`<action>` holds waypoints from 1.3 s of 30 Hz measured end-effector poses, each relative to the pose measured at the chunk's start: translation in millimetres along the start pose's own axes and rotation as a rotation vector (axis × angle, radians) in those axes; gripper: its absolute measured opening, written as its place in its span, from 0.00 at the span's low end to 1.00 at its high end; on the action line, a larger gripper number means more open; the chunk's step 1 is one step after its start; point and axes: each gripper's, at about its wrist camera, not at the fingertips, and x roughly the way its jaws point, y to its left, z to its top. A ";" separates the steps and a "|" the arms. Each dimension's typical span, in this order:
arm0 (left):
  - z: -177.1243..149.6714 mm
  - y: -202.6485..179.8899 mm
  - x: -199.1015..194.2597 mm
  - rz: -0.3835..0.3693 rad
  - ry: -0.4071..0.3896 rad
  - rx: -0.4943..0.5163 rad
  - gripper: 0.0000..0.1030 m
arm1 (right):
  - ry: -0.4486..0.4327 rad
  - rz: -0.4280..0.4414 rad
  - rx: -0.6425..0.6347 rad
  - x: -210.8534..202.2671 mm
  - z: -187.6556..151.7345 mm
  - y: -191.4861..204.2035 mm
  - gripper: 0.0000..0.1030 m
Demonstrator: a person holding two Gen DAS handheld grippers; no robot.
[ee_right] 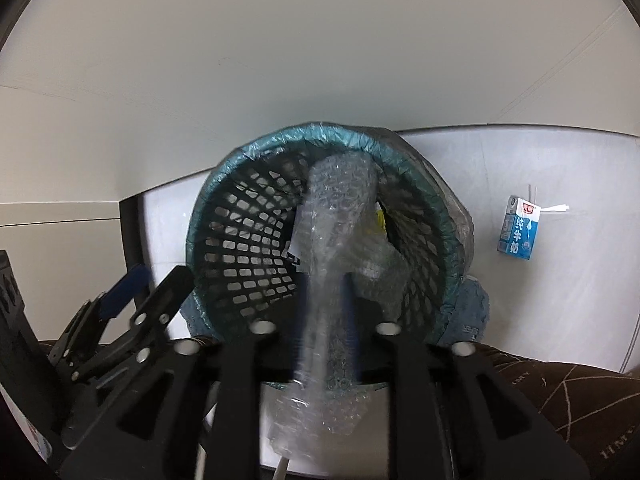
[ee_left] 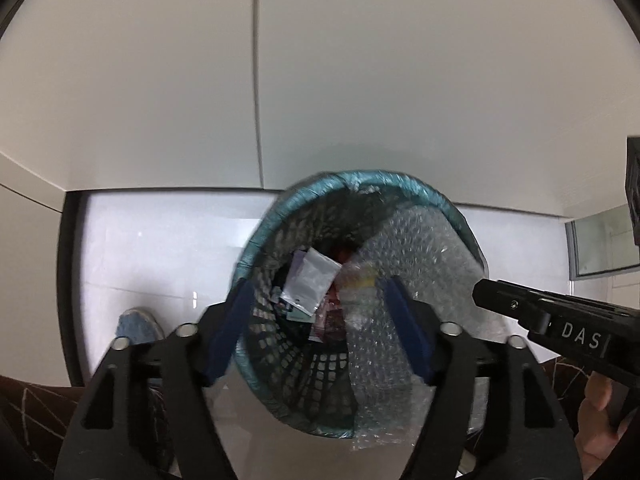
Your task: Collect trash
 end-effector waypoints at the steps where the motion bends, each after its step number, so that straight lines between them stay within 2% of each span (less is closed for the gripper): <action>1: 0.8 1.5 -4.8 0.003 -0.006 -0.001 0.73 | -0.008 0.000 -0.002 -2.0 0.0 0.4 0.31; 7: 6.0 8.2 -43.5 0.023 -0.058 0.002 0.89 | -0.073 0.011 0.011 -23.9 -2.8 -2.8 0.50; 9: 6.5 10.2 -57.0 0.025 -0.075 0.001 0.91 | -0.102 0.010 0.011 -36.1 -5.7 -4.1 0.54; 11: 5.6 11.9 -71.0 0.025 -0.088 0.004 0.93 | -0.138 0.009 0.006 -51.6 -10.7 -4.8 0.65; 12: 4.4 13.2 -79.3 0.026 -0.096 0.005 0.94 | -0.159 0.004 0.005 -59.9 -13.4 -5.6 0.66; 17: -5.7 16.9 -119.8 0.020 -0.136 0.006 0.94 | -0.256 -0.019 -0.011 -97.3 -33.8 -4.8 0.85; 20: -15.3 19.2 -139.4 0.029 -0.148 0.016 0.94 | -0.298 -0.026 0.002 -116.3 -52.1 -7.2 0.91; 25: -29.9 21.9 -162.0 0.006 -0.138 -0.001 0.94 | -0.363 -0.035 -0.006 -143.7 -82.9 -3.7 0.93; 32: -53.4 18.7 -193.1 0.035 -0.125 -0.006 0.94 | -0.428 -0.093 -0.075 -168.2 -121.0 18.7 0.93; 35: -60.6 12.1 -222.6 0.012 -0.181 0.010 0.94 | -0.513 -0.122 -0.101 -195.3 -139.8 29.5 0.93; 39: -62.8 1.1 -271.0 0.026 -0.248 0.038 0.94 | -0.581 -0.130 -0.138 -234.0 -157.9 43.1 0.93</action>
